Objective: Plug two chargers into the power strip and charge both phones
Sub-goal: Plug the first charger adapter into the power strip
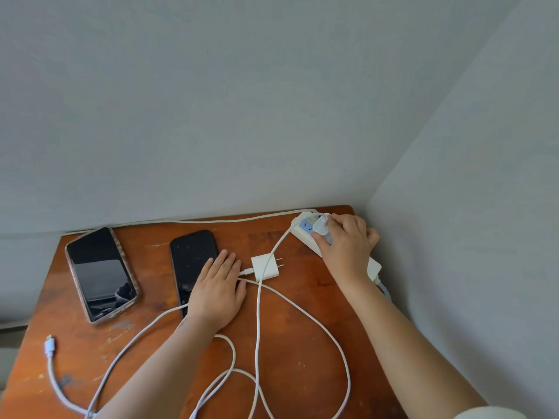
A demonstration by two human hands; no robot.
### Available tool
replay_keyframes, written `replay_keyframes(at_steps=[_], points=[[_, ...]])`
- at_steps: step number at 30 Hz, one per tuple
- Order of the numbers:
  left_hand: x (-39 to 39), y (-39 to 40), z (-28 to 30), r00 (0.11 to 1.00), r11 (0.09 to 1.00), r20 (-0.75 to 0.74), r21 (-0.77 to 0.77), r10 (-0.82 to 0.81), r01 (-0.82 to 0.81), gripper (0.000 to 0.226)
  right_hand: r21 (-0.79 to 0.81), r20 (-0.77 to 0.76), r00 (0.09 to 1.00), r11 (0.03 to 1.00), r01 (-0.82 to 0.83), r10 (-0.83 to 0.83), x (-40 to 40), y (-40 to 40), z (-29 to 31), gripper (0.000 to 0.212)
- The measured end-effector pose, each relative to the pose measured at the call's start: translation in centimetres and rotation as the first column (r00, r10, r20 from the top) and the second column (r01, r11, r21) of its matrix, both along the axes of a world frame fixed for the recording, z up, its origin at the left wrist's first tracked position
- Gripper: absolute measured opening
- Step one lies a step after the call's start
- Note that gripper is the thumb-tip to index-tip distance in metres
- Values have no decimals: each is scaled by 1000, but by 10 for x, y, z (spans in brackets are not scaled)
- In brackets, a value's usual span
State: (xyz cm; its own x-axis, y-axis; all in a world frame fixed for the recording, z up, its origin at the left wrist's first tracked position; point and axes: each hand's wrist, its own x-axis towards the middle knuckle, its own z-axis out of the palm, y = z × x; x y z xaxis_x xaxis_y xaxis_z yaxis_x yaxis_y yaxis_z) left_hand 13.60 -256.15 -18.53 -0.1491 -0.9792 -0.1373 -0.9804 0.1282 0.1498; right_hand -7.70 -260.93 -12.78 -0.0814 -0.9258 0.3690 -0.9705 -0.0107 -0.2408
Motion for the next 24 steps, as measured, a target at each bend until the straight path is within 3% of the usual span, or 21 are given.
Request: replay_keyframes(at_steps=[6, 10, 15, 20, 24], points=[[1, -1, 1, 1000, 1000, -16, 1, -7, 7, 51, 84, 210, 974, 994, 72, -89, -13, -5, -3, 28], [0, 0, 1, 1000, 1000, -14, 5, 2, -2, 51, 215, 222, 970, 975, 53, -102, -22, -17, 7, 33], [0, 0, 2, 1000, 1000, -6, 3, 3, -3, 51, 207, 295, 954, 978, -10, -52, -20, -16, 17, 42], [0, 0, 4, 1000, 1000, 5, 14, 3, -3, 51, 125, 149, 981, 982, -142, 123, 3, 0, 13, 38], [-1, 0, 6, 1000, 1000, -13, 23, 14, -14, 51, 60, -15, 993, 991, -118, 119, 12, 4, 14, 47]])
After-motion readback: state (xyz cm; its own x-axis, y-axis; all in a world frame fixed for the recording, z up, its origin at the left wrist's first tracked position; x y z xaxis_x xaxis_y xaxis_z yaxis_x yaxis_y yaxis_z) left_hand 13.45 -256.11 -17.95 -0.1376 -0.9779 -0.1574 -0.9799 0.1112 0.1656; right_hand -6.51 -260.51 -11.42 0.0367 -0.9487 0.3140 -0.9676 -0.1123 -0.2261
